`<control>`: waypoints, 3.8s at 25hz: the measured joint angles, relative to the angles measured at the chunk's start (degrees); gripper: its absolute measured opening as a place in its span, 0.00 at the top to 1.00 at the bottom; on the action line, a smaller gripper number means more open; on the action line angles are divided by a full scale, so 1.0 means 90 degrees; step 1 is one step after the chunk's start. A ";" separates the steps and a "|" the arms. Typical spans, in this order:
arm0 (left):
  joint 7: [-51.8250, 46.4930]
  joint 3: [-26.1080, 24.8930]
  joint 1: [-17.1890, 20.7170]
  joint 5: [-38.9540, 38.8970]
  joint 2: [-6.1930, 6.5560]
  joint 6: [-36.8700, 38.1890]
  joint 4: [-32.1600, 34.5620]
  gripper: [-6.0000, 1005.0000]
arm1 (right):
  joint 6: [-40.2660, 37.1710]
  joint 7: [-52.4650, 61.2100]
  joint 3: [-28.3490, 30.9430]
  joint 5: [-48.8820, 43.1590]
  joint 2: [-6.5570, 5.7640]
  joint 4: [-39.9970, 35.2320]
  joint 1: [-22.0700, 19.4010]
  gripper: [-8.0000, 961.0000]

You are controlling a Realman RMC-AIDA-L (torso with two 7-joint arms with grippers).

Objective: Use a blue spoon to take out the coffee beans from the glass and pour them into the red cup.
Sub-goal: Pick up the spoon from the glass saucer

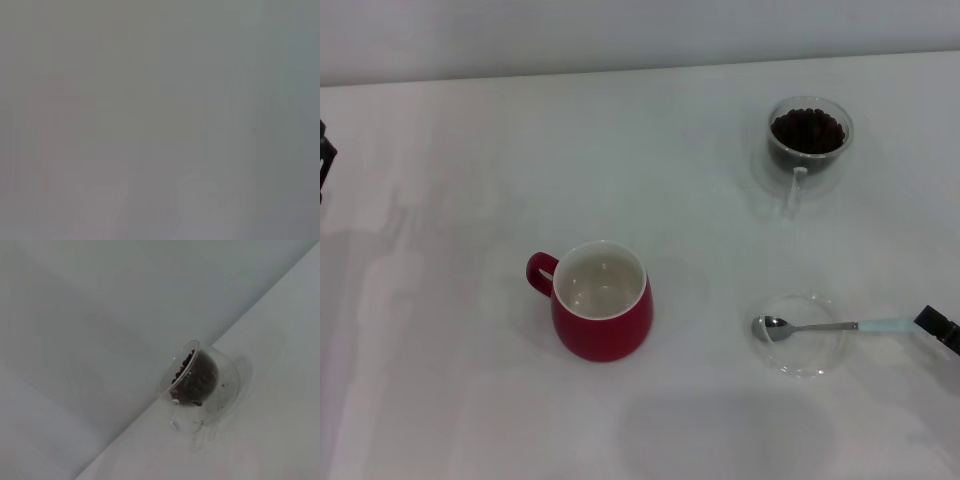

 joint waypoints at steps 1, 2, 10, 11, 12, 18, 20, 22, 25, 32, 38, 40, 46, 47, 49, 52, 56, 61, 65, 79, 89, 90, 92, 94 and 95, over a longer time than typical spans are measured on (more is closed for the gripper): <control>0.0000 0.0022 0.0017 0.0000 -0.0003 -0.0074 -0.0014 0.12 | -0.0015 0.0000 0.0000 0.0000 0.0015 0.0000 0.0000 0.14; -0.0008 0.0028 0.0036 0.0000 -0.0003 -0.0118 -0.0019 0.12 | -0.0029 -0.0001 -0.0001 0.0000 0.0029 -0.0001 0.0000 0.14; -0.0077 0.0029 0.0062 0.0004 0.0006 -0.0140 -0.0037 0.12 | -0.0035 -0.0021 -0.0008 -0.0056 0.0160 -0.0046 0.0031 0.16; -0.0096 0.0023 0.0065 0.0005 0.0006 -0.0139 -0.0037 0.12 | -0.0028 -0.0025 -0.0007 -0.0057 0.0175 -0.0052 0.0050 0.16; -0.0121 0.0015 0.0068 0.0006 0.0006 -0.0139 -0.0038 0.12 | -0.0021 -0.0027 -0.0007 -0.0057 0.0184 -0.0051 0.0062 0.16; -0.0254 -0.0010 0.0105 -0.0011 0.0003 -0.0138 -0.0037 0.11 | 0.0016 -0.0033 -0.0007 -0.0058 0.0205 -0.0055 0.0098 0.17; -0.0256 -0.0011 0.0110 -0.0015 0.0003 -0.0137 -0.0037 0.11 | 0.0037 -0.0034 -0.0008 -0.0059 0.0206 -0.0056 0.0098 0.17; -0.0269 -0.0011 0.0111 -0.0014 0.0002 -0.0137 -0.0035 0.11 | 0.0103 -0.0032 -0.0007 -0.0058 0.0206 -0.0055 0.0109 0.17; -0.0298 -0.0011 0.0112 -0.0009 0.0002 -0.0132 -0.0034 0.11 | 0.0147 -0.0022 -0.0011 -0.0058 0.0206 -0.0041 0.0149 0.18; -0.0303 -0.0011 0.0119 -0.0007 0.0002 -0.0119 -0.0034 0.12 | 0.0150 -0.0016 -0.0062 -0.0058 0.0227 -0.0033 0.0178 0.40; -0.0304 -0.0009 0.0144 -0.0004 0.0002 -0.0117 -0.0031 0.12 | 0.0153 -0.0009 -0.0105 -0.0064 0.0227 -0.0024 0.0210 0.45; -0.0303 -0.0010 0.0170 -0.0006 0.0002 -0.0116 -0.0024 0.12 | 0.0153 -0.0004 -0.0105 -0.0066 0.0226 -0.0011 0.0227 0.46; -0.0303 -0.0011 0.0183 -0.0016 0.0002 -0.0116 -0.0019 0.12 | 0.0160 0.0003 -0.0099 -0.0068 0.0226 -0.0005 0.0247 0.48; -0.0303 -0.0011 0.0183 -0.0016 0.0002 -0.0116 -0.0017 0.12 | 0.0162 0.0003 -0.0098 -0.0068 0.0226 -0.0005 0.0248 0.49; -0.0303 -0.0016 0.0183 -0.0025 0.0002 -0.0117 -0.0017 0.12 | 0.0168 0.0008 -0.0096 -0.0068 0.0226 -0.0004 0.0248 0.49; -0.0303 -0.0022 0.0179 -0.0029 0.0002 -0.0117 -0.0014 0.12 | 0.0178 0.0012 -0.0095 -0.0068 0.0226 -0.0004 0.0251 0.51; -0.0303 -0.0022 0.0168 -0.0036 0.0002 -0.0117 -0.0012 0.12 | 0.0210 0.0013 -0.0095 -0.0068 0.0226 -0.0004 0.0259 0.52; -0.0303 -0.0022 0.0160 -0.0039 0.0002 -0.0117 -0.0007 0.12 | 0.0214 0.0023 -0.0094 -0.0068 0.0226 -0.0004 0.0256 0.52; -0.0303 -0.0020 0.0150 -0.0040 0.0002 -0.0117 -0.0005 0.12 | 0.0217 0.0024 -0.0095 -0.0068 0.0226 -0.0004 0.0249 0.52; -0.0303 -0.0029 0.0180 -0.0040 0.0002 -0.0117 -0.0015 0.12 | 0.0260 0.0053 -0.0164 -0.0067 0.0230 -0.0005 0.0250 0.66; -0.0302 -0.0031 0.0191 -0.0049 0.0002 -0.0071 -0.0028 0.12 | 0.0211 0.0053 -0.0149 -0.0067 0.0253 -0.0005 0.0254 0.82; -0.0303 -0.0031 0.0191 -0.0049 0.0002 -0.0064 -0.0033 0.12 | 0.0205 0.0053 -0.0152 -0.0067 0.0254 -0.0004 0.0254 0.82; -0.0302 -0.0031 0.0191 -0.0050 0.0002 -0.0059 -0.0034 0.12 | 0.0183 0.0053 -0.0157 -0.0067 0.0250 -0.0004 0.0254 0.83; -0.0303 -0.0031 0.0191 -0.0050 0.0002 -0.0058 -0.0035 0.12 | 0.0162 0.0058 -0.0161 -0.0067 0.0236 -0.0005 0.0255 0.83; -0.0303 -0.0030 0.0191 -0.0050 0.0002 -0.0058 -0.0035 0.12 | 0.0146 0.0068 -0.0163 -0.0068 0.0230 -0.0005 0.0257 0.84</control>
